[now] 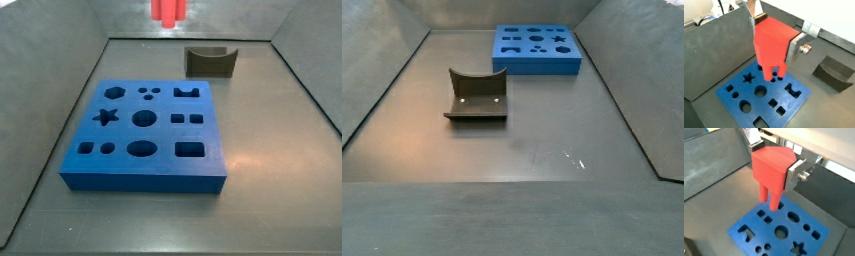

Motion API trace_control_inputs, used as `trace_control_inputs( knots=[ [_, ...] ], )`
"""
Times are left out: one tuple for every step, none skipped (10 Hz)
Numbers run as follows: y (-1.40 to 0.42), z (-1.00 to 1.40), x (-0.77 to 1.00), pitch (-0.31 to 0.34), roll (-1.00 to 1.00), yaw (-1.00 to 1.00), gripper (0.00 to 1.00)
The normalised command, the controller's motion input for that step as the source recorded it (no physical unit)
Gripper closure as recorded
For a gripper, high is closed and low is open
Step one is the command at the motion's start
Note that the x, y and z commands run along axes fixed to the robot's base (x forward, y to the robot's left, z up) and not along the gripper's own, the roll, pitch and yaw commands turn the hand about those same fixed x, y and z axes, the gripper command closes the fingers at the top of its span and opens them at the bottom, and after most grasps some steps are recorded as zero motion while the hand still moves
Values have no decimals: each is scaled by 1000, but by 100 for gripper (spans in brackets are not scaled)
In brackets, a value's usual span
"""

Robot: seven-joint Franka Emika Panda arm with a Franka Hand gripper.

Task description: Insert the 3 prong object.

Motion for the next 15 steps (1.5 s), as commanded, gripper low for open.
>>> trace_control_inputs(
  knots=[
    [866, -1000, -60, -83, 0, 0, 100],
    [771, -966, -174, -109, 0, 0, 100],
    [683, -917, -266, -130, -13, -51, 100],
    [566, -837, -409, -179, -47, -77, 100],
    [389, -834, -520, -197, -47, -154, 100],
    [0, -826, -220, -211, -50, -9, 100],
    [-149, -740, -37, -193, -90, 0, 100],
    [-137, -646, 0, -166, -83, 0, 100],
    [-29, -440, 0, -90, -14, 0, 100],
    [0, -354, 0, -51, -16, 0, 100],
    [0, -334, 0, -21, -17, 0, 100],
    [0, -289, 0, -4, -11, 0, 100],
    [0, -263, 0, 0, -9, 0, 100],
    [0, -251, 0, 0, -6, 0, 100],
    [14, -240, 0, 0, 0, 0, 100]
  ],
)
